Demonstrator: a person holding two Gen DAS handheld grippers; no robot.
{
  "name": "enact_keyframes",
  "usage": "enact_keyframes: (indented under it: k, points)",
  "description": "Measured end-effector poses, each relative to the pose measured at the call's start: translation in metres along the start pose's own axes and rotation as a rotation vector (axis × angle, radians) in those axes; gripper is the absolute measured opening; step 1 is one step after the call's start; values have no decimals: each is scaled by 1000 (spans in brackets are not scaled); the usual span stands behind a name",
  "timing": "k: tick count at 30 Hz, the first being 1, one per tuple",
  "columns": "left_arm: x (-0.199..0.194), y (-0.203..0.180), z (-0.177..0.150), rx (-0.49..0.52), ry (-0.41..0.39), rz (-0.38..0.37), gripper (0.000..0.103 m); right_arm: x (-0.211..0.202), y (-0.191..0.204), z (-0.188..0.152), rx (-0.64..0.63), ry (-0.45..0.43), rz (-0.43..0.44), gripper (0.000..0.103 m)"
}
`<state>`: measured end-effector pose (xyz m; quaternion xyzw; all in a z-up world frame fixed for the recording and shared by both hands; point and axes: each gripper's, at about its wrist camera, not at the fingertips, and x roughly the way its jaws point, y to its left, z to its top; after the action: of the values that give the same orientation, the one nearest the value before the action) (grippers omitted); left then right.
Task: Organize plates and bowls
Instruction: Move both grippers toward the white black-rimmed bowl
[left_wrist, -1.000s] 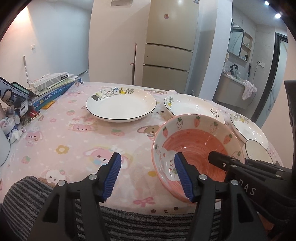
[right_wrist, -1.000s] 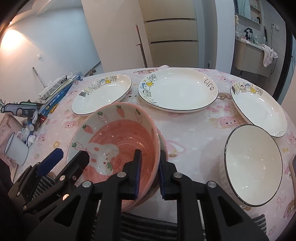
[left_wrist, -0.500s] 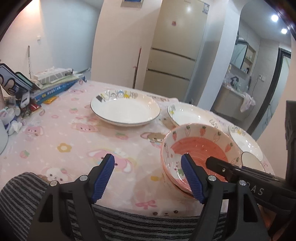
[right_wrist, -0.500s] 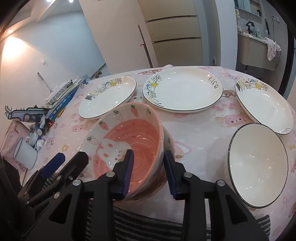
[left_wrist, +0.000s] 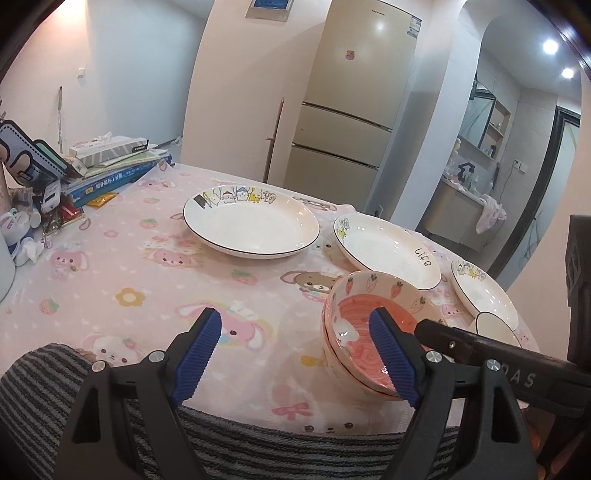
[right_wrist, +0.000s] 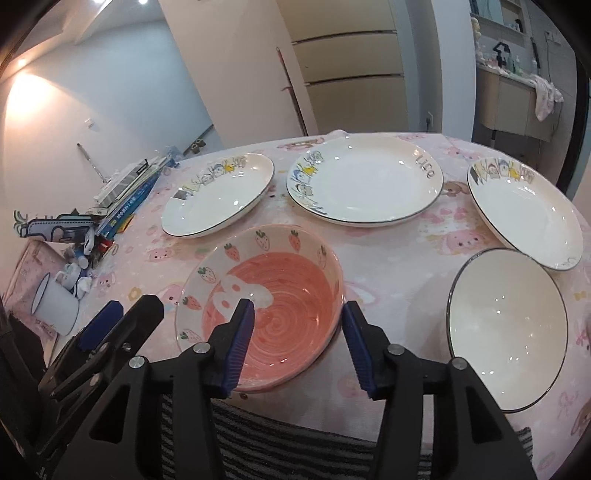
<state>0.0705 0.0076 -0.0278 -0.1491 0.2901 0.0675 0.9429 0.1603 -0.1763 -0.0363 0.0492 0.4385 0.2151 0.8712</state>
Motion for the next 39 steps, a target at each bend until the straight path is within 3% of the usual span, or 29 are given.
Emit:
enact_keyframes:
  k: [11, 13, 20, 27, 31, 33, 39]
  points:
    - [0, -3, -2, 11, -5, -3, 84, -11, 2, 4, -24, -43, 4, 50]
    - [-5, -7, -2, 28, -15, 23, 84, -15, 2, 5, -23, -52, 9, 50]
    - [-46, -27, 9, 150, -153, 39, 87, -37, -4, 13, 5, -74, 41, 50]
    - [-87, -46, 23, 187, -218, -30, 91, -86, -21, 15, 12, -165, 25, 50]
    - [-104, -60, 28, 198, -264, -72, 103, -114, -34, 12, 17, -207, 15, 50]
    - [-109, -69, 28, 221, -292, -90, 103, -126, -40, 11, 15, -227, 10, 51]
    - [-106, -102, 33, 271, -262, -143, 103, -155, -58, 6, 3, -300, -28, 60]
